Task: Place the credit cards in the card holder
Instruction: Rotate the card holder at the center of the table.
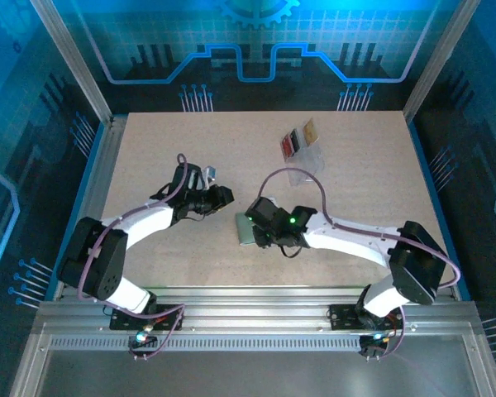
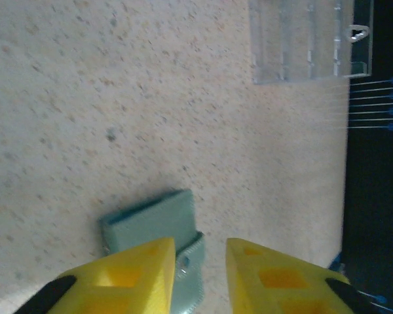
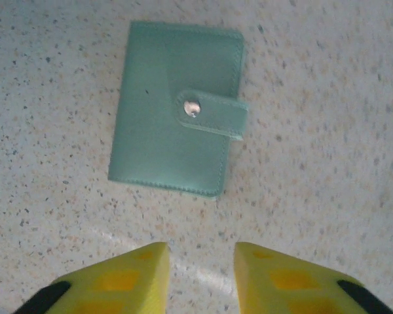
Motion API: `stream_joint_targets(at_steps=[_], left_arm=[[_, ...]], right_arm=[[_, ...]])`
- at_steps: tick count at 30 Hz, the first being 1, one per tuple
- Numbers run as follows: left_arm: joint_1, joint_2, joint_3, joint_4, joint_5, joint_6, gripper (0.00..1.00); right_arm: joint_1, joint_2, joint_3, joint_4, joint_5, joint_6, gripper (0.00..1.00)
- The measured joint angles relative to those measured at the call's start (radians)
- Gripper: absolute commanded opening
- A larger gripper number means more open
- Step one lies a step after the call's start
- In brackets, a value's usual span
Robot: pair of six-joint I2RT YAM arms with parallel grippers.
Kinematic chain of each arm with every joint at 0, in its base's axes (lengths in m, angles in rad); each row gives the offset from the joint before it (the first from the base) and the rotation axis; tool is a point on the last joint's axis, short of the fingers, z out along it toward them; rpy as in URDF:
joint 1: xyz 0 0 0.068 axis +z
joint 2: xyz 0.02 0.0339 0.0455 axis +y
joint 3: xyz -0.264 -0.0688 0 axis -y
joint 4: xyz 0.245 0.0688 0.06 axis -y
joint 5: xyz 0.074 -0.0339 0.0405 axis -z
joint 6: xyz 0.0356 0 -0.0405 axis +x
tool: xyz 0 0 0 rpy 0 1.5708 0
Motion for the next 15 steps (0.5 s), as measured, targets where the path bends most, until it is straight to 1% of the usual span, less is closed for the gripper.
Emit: stream_joint_targets(at_steps=[2, 8, 15], left_arm=[[-0.014, 0.011, -0.014, 0.025, 0.015, -0.022, 0.17], [-0.042, 0.123, -0.019, 0.107, 0.050, -0.075, 0.14], [-0.043, 0.274, -0.019, 0.187, 0.074, -0.101, 0.12]], right_arm=[[-0.019, 0.055, 0.050, -0.005, -0.005, -0.028, 0.22], [-0.069, 0.196, 0.144, -0.006, -0.035, -0.088, 0.26], [-0.101, 0.283, 0.203, 0.001, -0.084, -0.133, 0.30]])
